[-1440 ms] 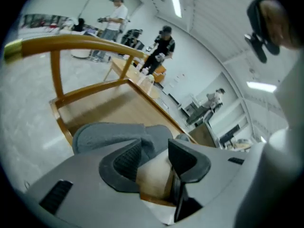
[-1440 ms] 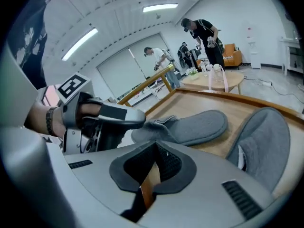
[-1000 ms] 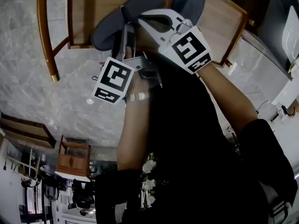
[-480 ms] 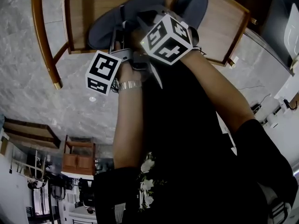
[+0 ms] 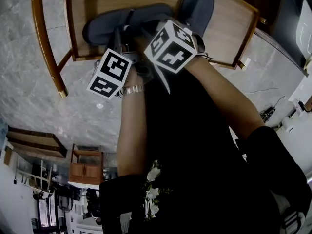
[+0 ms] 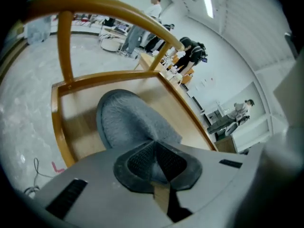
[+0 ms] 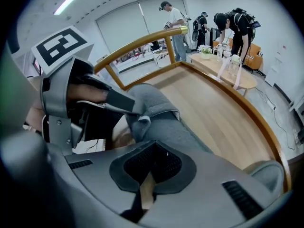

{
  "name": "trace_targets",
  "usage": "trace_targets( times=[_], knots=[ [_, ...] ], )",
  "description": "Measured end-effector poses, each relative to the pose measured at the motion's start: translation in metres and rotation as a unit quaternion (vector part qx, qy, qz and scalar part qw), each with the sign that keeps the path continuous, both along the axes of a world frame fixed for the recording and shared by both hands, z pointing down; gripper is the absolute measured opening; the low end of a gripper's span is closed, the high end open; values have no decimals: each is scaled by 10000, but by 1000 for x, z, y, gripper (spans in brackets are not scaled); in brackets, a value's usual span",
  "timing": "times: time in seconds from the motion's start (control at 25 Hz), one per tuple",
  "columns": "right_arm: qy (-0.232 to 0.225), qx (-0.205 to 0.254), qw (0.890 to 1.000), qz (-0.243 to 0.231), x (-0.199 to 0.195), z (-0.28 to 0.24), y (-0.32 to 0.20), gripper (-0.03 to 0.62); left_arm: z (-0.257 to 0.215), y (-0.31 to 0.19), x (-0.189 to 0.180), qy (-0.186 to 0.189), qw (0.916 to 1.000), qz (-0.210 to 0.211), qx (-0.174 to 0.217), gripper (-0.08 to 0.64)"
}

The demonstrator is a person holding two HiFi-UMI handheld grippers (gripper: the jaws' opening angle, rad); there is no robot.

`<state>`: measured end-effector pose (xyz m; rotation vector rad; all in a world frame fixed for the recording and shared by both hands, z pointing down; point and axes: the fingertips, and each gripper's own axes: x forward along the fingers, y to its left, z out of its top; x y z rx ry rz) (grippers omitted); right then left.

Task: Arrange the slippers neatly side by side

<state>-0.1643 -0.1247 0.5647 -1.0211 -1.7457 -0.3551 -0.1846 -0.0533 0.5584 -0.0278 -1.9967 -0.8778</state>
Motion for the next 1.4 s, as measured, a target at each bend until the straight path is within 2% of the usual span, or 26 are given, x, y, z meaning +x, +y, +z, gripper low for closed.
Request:
trace_targets(
  times=[0.08, 0.16, 0.28, 0.48, 0.6, 0.68, 0.8, 0.96, 1.08, 1.2, 1.32, 1.4],
  knots=[
    [97, -58, 9999, -21, 7, 0, 6, -2, 0, -1, -8, -104, 9986, 424, -310, 12],
    [187, -145, 9997, -39, 14, 0, 12, -2, 1, -4, -15, -177, 9937, 930, -600, 12],
    [337, -387, 9987, 65, 23, 0, 19, -2, 2, -14, -23, -282, 9795, 1776, -904, 12],
    [808, -970, 9906, 522, 31, -1, 29, -2, -6, -41, -33, -610, 9376, 3184, -1255, 9],
    [573, -1067, 9919, 380, 31, -8, 30, -2, -21, -56, -35, -944, 9079, 3784, -1536, 8],
    [428, -1232, 9905, 440, 28, -17, 30, -2, -32, -61, -35, -1105, 8923, 4045, -1671, 8],
    [215, -1586, 9854, 581, 25, -35, 28, -2, -51, -62, -35, -1273, 8771, 4270, -1794, 8],
    [-450, -1994, 9776, 495, 19, -70, 20, -2, -73, -68, -36, -1480, 8485, 4695, -1942, 8],
    [-895, -2142, 9721, 337, 20, -95, 10, -2, -84, -71, -36, -1556, 8352, 4885, -1989, 8],
    [-1168, -2222, 9669, 465, 20, -115, -7, -2, -95, -79, -33, -1562, 8209, 5137, -1945, 8],
    [-1431, -2235, 9603, 861, 13, -128, -34, -2, -109, -90, -30, -1619, 7972, 5482, -1941, 6],
    [-1587, -2129, 9572, 1154, 9, -130, -56, -2, -114, -97, -25, -1631, 7750, 5767, -2003, 6]
  ],
)
